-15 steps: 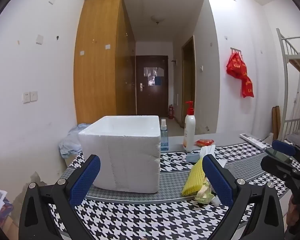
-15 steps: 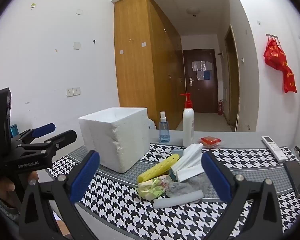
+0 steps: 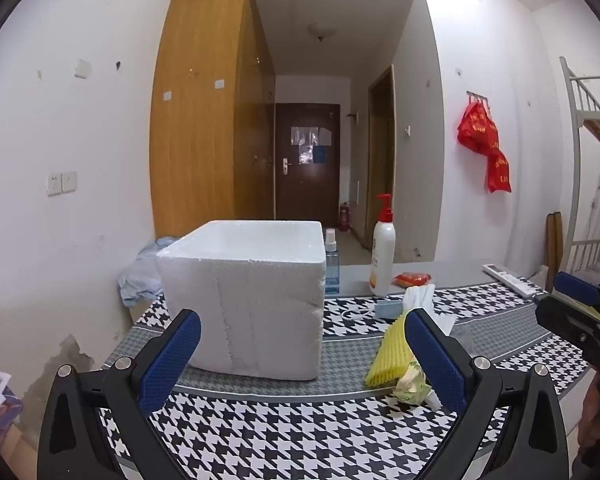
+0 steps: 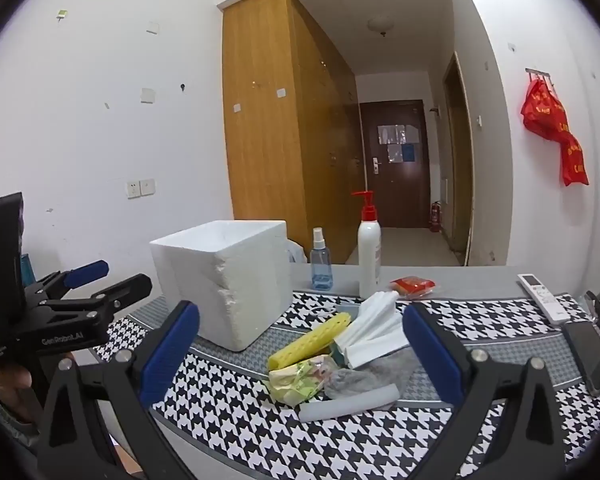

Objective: Organize soft objects
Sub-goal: 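Move both grippers toward the pile of soft items on the table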

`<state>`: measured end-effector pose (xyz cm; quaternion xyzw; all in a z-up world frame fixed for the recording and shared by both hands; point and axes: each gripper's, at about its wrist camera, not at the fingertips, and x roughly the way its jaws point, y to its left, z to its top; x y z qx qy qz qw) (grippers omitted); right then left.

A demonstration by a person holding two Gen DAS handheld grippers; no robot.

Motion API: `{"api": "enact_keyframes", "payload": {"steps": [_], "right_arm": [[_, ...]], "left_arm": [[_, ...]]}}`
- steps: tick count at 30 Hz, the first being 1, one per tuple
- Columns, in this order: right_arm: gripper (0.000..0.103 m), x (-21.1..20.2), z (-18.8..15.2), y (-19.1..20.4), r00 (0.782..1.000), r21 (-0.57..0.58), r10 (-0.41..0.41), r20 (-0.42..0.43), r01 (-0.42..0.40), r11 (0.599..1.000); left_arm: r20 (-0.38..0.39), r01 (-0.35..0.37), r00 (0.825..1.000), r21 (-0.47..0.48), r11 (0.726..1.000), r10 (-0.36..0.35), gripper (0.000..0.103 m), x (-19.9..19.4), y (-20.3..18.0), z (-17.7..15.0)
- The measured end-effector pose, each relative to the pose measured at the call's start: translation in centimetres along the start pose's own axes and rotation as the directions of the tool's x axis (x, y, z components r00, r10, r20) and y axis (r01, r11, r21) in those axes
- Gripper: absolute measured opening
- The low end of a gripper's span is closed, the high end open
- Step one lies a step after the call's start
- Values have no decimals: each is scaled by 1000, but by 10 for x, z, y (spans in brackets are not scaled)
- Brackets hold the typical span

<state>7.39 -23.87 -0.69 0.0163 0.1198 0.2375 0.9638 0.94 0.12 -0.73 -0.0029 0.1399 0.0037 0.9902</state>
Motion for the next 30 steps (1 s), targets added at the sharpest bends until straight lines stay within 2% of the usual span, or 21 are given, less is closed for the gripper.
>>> {"api": "enact_keyframes", "payload": {"steps": [22,24,27,30], "right_arm": [[103,-2,-1,-3,1000,-8,-22,-1,22,1000],[103,-3,-1,-2,999,-10,-48,12,48,999],[103,-6,0,-3,999,-6,-36,34,37,999],[103,-2,-1,-4,998,-10,-66,19,67,998]], "left_arm": [[13,19,1000,5,1000,-19,102,-5,-1,3],[16,17,1000,7,1000,-17,102,-5,-1,3],[18,16,1000,6,1000,-16,102,-6,-2,4],[20,19,1000,10,1000,-19,102,-7,-3,4]]}}
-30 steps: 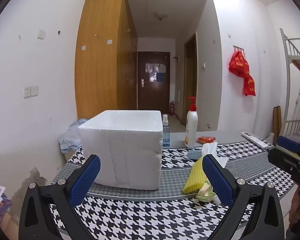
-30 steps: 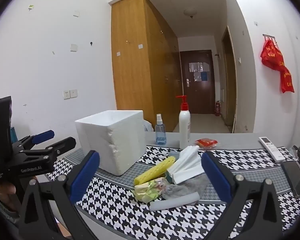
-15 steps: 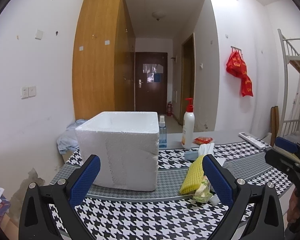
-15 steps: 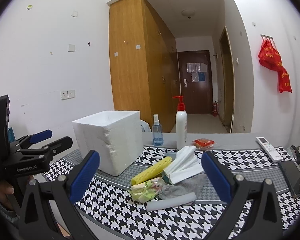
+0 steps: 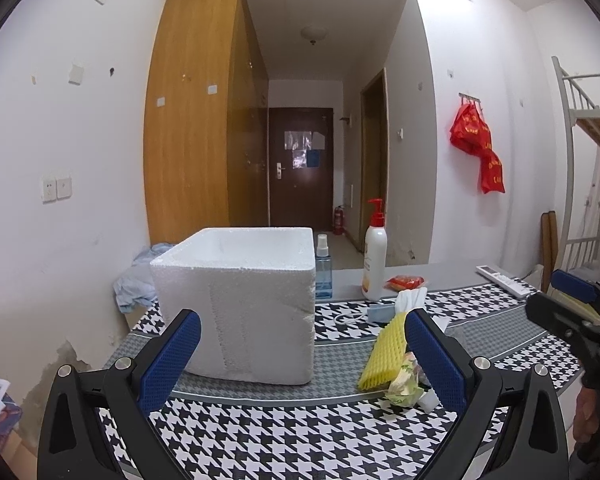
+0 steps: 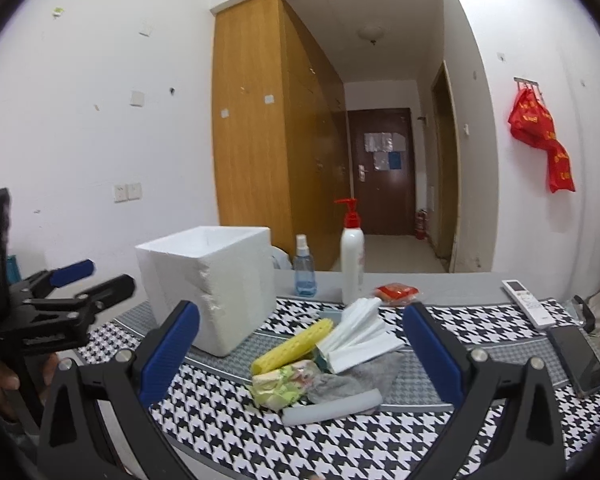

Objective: Organize soft objects
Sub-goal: 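Move both grippers toward the pile of soft items on the table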

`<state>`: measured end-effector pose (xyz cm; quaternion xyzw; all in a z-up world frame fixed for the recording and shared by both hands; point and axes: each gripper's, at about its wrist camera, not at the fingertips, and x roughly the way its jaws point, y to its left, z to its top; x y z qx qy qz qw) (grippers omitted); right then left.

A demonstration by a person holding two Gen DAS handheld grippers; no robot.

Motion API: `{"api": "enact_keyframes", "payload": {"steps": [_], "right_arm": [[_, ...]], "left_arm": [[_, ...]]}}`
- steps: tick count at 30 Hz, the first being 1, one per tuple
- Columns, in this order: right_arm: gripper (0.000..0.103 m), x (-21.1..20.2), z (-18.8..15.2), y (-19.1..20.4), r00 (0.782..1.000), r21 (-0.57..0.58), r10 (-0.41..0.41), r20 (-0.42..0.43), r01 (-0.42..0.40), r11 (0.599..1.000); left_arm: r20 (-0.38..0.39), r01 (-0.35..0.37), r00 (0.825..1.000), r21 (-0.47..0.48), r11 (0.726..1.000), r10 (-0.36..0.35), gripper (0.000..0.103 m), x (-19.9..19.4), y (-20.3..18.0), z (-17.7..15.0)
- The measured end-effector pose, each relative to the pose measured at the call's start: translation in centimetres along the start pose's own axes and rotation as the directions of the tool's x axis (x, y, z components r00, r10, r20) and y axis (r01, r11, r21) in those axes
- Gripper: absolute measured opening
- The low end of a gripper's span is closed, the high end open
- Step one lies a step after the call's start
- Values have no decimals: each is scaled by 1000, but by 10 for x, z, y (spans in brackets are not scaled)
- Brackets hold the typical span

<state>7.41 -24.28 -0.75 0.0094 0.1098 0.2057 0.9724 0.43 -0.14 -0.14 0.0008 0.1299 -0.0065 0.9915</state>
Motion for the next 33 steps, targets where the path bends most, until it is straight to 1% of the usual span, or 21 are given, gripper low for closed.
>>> {"api": "enact_keyframes", "payload": {"steps": [2,4,8,12,15,18,21,25,27,28,33], "right_arm": [[103,2,-1,-1,1000,2,-11,-8,11,1000],[103,2,-2,-1,1000,8,3,-7,-2,1000],[103,1,-3,1,1000,0,-19,-2,19,1000],[103,5,-4,-2,1000,32,3,-28,-2,999],[103,8,-5,-3,999,37,0,-44,1,999],[103,7,-5,-2,999,15,-13,-37,13,1000],[103,9,-5,-3,998,17,-2,-55,3,1000],[103,14,-6,-4,997,7,-18,-71,18,1000],[103,15,-6,-4,997,12,-13,-72,14,1000],[103,15,-6,-5,997,17,-4,-73,6,1000],[103,18,-6,-9,997,18,-40,-68,41,999]], "left_arm": [[4,0,1000,3,1000,0,102,-1,-1,0],[5,-1,1000,4,1000,1,102,-1,-1,0],[5,1,1000,4,1000,-1,102,-1,-2,-1],[5,-2,1000,8,1000,2,102,-1,-3,-2],[3,1,1000,9,1000,-1,102,-1,-4,-2],[-8,11,1000,5,1000,-11,102,1,-3,-3],[-31,29,999,9,1000,-29,102,7,-4,-4],[-26,45,999,36,998,-44,102,10,-9,-3],[-34,61,998,34,998,-60,102,13,-10,-3],[-34,58,998,39,998,-56,102,15,-11,-3],[-64,72,996,43,996,-69,102,25,-15,-4]]}}
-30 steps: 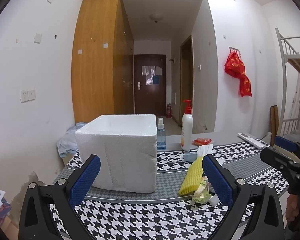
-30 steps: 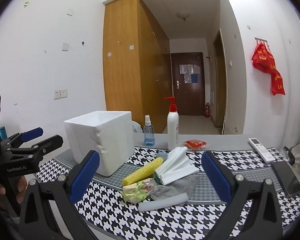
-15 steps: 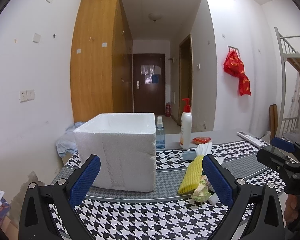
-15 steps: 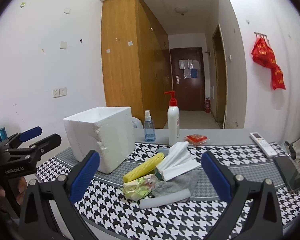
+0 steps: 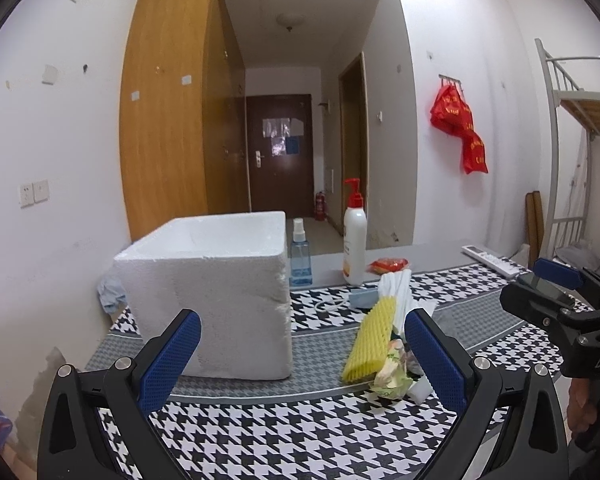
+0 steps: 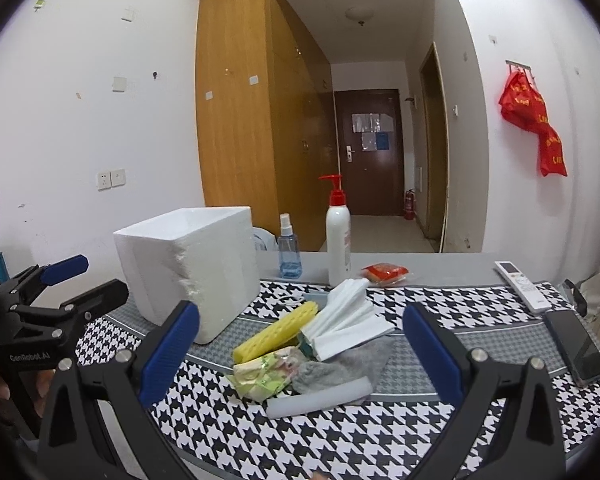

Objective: Organize soft objects
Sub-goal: 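Move both grippers toward the pile of soft items on the table, then close the left gripper around the yellow foam mesh sleeve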

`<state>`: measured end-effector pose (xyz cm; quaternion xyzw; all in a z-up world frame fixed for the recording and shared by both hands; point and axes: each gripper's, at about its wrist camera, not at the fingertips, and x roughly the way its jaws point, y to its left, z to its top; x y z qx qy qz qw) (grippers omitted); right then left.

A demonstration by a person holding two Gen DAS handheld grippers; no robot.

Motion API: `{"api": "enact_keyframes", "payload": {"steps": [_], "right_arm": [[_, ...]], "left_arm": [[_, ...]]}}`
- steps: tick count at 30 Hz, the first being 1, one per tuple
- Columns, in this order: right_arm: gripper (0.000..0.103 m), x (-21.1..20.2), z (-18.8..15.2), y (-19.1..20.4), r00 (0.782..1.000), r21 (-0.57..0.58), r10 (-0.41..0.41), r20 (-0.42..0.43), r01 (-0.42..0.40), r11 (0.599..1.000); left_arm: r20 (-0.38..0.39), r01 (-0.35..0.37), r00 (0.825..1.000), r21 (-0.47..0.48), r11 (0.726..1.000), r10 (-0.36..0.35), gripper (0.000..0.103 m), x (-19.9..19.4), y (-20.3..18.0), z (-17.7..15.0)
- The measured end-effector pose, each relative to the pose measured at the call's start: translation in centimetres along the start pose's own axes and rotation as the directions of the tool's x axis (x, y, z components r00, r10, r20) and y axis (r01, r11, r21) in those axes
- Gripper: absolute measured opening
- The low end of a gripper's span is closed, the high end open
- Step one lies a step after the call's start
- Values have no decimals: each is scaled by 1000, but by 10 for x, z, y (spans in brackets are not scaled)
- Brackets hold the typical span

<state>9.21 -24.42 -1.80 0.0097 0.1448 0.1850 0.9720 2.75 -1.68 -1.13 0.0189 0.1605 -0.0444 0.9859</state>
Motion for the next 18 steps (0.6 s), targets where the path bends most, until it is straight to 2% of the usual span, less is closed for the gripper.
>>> {"api": "enact_keyframes", "payload": {"steps": [6,9,18], "right_arm": [[103,2,-1,-6,1000,-5,2,-12,-2,1000],[103,8,-2,-6,999,-33,-30,-38,29,999],[103,23,-9,-26,994,12,-30,-106,32,999]], "left_arm": [[-36,14,999,-7,1000,-14,102,12,-1,1],[-48,21,999,-6,1000,-21,102,17,-4,0],[-108,96,990,36,995,-92,102,40,-21,-7]]}}
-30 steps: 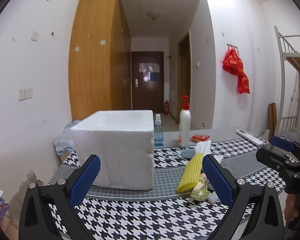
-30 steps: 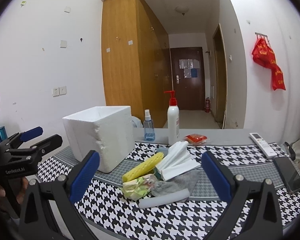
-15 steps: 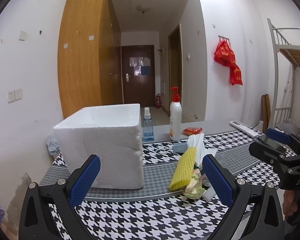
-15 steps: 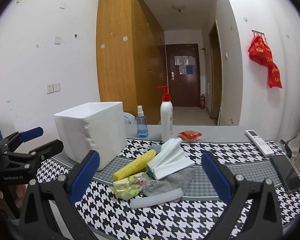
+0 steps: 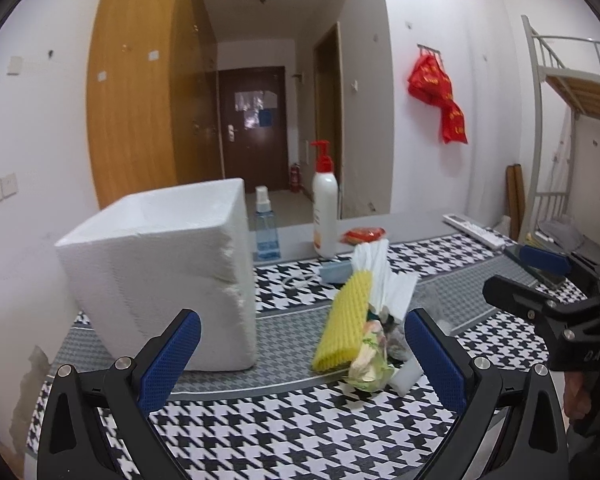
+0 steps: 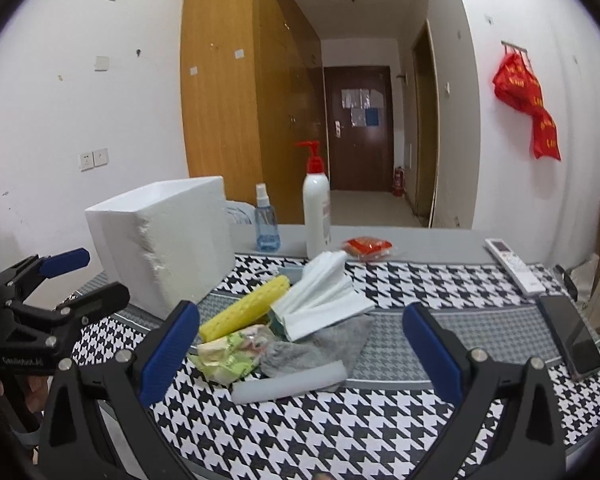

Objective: Organize soft objects
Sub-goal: 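Close the left gripper around the yellow foam mesh sleeve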

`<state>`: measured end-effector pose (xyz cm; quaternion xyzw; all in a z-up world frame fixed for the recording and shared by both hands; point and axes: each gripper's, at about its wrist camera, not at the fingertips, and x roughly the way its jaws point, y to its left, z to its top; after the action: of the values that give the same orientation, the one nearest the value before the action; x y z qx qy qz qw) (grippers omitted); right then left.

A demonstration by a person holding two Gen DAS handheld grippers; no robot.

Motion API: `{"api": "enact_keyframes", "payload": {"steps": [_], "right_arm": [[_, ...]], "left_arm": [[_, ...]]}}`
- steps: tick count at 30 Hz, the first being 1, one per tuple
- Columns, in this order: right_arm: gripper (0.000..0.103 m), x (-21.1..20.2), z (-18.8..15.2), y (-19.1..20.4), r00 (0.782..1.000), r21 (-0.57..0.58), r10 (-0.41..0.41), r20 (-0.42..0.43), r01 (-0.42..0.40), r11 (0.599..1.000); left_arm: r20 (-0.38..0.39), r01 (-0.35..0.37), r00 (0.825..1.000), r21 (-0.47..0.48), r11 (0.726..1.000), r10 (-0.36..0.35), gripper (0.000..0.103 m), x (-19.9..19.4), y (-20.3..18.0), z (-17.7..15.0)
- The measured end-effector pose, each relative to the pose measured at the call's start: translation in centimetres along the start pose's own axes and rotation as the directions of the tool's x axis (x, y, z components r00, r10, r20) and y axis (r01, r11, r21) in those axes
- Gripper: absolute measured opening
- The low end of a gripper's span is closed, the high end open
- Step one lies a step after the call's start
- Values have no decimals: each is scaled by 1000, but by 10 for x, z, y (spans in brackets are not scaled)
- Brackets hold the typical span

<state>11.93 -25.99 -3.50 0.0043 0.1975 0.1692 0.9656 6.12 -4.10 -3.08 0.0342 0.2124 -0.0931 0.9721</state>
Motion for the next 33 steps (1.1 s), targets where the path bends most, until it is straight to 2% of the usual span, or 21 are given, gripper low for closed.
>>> {"api": "enact_keyframes", "payload": {"steps": [9,17,24,28,33], "right_arm": [[103,16,-8,-14,997,12,-34,-66,35,999],[103,27,-11,-23,994,14,-48,-100,50,999],[103,36,-14,-25,990,9,-28,-141,29,1000],[103,41,-17,-29,986,4,-40,-160,41,999],[103,42,-19,-33,984,7,-27,-177,28,1000]], "left_arm": [[-78,64,995,17,998,-63,102,29,-10,-6],[-130,90,988,27,996,-86,102,51,-19,-6],[-170,113,980,32,993,-106,101,66,-24,-2],[-214,131,970,42,990,-120,91,80,-27,-2],[-244,132,962,29,991,-121,86,96,-29,0]]}}
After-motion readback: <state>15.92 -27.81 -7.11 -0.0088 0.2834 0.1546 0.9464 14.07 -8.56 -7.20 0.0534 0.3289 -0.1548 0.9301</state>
